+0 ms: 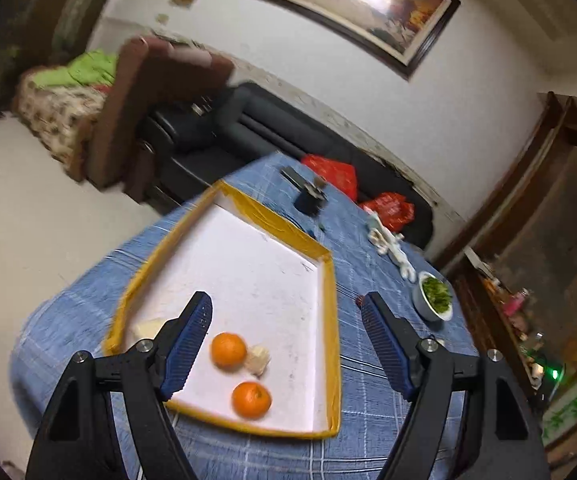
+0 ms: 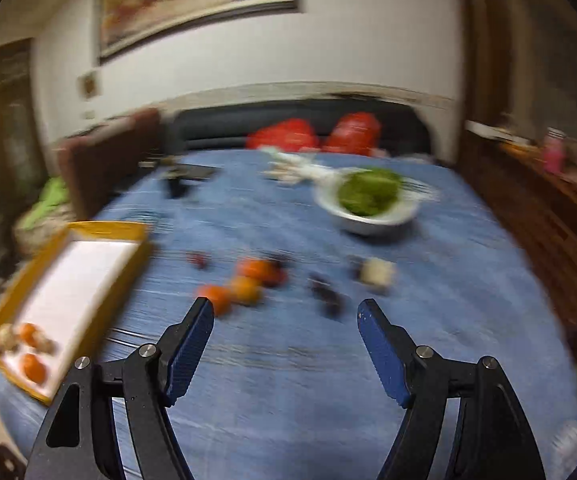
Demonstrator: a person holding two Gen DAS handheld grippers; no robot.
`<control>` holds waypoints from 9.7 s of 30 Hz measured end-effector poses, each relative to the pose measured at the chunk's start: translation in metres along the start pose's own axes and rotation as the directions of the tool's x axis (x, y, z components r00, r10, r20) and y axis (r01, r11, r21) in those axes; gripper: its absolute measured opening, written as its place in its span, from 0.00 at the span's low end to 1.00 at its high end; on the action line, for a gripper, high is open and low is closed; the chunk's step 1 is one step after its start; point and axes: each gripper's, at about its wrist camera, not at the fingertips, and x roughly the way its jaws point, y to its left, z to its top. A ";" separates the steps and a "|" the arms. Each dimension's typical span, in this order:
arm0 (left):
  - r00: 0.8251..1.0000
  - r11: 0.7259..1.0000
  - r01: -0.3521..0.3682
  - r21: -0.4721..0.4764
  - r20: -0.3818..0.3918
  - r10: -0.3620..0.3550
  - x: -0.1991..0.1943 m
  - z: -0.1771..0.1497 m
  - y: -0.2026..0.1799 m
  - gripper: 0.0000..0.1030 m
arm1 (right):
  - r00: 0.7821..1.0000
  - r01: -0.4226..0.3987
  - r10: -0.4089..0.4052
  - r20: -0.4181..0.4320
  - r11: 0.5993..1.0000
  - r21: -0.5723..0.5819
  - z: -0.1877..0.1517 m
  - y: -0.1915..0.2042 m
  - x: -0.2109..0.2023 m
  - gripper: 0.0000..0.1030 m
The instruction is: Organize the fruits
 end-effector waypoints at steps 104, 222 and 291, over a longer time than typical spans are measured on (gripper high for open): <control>0.938 0.941 -0.296 0.164 -0.139 0.319 0.112 -0.016 0.011 0.58 | 0.741 -0.663 0.595 -0.311 0.719 -0.206 -0.025 0.256 0.079 0.75; 0.997 0.886 0.024 0.463 0.055 -0.055 0.007 -0.052 -0.217 1.00 | 0.966 -0.252 0.251 0.061 0.967 0.024 0.091 -0.098 -0.028 0.73; 0.985 0.986 -0.134 0.096 -0.099 0.143 0.085 -0.023 -0.033 0.30 | 0.931 -0.287 0.296 -0.216 0.955 0.072 0.024 -0.039 0.151 0.67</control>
